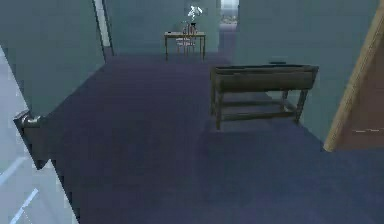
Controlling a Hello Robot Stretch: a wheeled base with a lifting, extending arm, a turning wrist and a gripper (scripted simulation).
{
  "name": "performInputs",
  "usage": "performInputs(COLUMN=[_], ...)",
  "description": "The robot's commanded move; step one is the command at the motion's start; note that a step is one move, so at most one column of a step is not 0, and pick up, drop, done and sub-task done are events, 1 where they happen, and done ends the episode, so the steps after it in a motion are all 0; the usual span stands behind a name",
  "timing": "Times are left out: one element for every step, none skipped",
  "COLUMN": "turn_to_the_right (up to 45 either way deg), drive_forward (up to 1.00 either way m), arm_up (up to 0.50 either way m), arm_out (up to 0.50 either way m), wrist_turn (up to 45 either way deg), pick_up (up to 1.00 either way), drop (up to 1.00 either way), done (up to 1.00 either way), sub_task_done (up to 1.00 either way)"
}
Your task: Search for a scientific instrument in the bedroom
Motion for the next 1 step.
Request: performInputs(turn_to_the_right=[45.0], drive_forward=[0.0], arm_up=[0.0], arm_out=[0.0], wrist_turn=[0.0], pick_up=[0.0], drop=[0.0], done=[0.0], sub_task_done=[0.0])
